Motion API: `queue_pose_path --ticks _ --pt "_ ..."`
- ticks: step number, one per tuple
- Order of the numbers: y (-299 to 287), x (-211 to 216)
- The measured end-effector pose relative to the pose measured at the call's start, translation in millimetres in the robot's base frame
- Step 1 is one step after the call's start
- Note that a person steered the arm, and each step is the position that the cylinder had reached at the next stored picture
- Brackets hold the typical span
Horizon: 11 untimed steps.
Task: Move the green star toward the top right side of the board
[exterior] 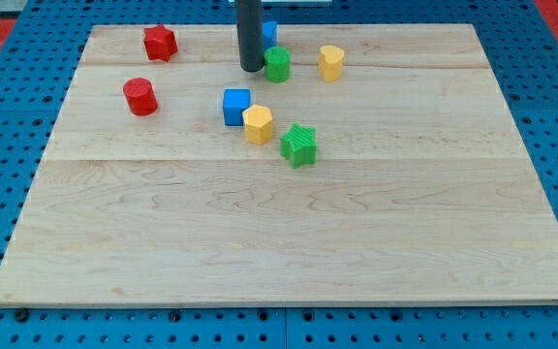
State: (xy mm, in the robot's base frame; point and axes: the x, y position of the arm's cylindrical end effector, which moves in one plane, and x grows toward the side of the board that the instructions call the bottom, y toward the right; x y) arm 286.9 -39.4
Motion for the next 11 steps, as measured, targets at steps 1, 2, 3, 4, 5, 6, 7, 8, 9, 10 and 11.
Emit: queue_pose_path --ticks 1,2,3,4,5,6,7,8,9,10,11 --pt "30 14" --pt "41 62" --pt "85 107" --pt "113 172" --pt "39 201" --pt "20 169" --pt "60 150" --pt "104 110" --pt "174 88" --pt "182 100" --pt "217 84"
